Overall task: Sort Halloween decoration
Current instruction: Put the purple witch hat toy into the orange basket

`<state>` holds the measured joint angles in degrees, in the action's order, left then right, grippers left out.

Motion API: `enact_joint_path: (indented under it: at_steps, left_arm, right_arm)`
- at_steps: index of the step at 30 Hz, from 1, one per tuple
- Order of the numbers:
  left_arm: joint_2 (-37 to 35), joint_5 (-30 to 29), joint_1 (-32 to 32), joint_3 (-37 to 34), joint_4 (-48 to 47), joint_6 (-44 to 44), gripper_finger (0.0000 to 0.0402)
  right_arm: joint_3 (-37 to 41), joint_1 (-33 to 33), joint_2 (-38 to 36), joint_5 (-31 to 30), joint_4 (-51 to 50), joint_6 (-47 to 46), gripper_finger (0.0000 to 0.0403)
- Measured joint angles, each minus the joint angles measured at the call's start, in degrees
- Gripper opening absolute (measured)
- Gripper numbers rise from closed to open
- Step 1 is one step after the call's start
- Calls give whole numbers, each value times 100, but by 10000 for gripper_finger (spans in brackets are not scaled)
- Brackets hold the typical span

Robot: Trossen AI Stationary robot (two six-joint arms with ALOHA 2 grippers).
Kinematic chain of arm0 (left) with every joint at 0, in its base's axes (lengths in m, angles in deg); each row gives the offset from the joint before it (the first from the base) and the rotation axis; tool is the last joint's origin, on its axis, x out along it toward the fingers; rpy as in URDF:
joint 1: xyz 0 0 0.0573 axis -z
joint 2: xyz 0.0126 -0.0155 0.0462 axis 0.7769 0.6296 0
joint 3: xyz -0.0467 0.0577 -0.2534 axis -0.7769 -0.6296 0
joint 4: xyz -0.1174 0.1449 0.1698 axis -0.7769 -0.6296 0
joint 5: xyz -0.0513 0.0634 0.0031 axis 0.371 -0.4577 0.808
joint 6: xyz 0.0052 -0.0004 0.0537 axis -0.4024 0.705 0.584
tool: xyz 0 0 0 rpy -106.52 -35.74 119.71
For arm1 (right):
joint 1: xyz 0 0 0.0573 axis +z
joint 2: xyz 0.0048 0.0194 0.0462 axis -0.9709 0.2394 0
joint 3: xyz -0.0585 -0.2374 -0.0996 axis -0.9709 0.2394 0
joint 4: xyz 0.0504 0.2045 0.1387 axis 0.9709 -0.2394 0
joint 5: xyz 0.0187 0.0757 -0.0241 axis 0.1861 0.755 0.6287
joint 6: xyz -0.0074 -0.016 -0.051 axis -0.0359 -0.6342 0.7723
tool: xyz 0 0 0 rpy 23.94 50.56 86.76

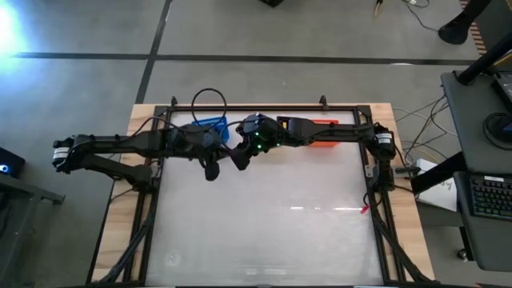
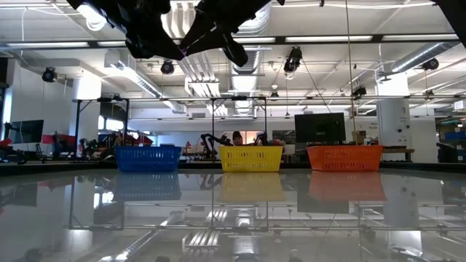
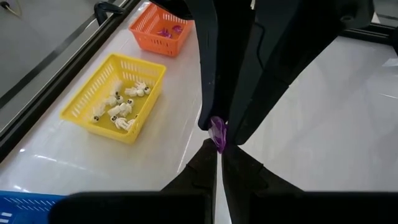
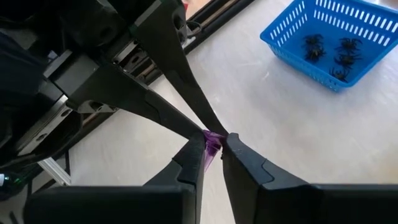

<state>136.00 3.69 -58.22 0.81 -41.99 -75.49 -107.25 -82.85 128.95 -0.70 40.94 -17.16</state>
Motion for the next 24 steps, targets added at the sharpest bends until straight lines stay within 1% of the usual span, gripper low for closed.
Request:
enact_joint_path:
  at_steps: [10, 19, 24]
  left_arm:
    - [22, -33, -11, 378, -249, 324, 0]
    - [28, -28, -11, 404, -409, 351, 0]
    - [26, -26, -11, 442, -431, 370, 16]
  right_arm:
    - [-9, -2, -48, -2, 25, 44, 43]
    - [-62, -20, -48, 0, -24, 107, 43]
    - [-128, -22, -48, 1, -61, 168, 43]
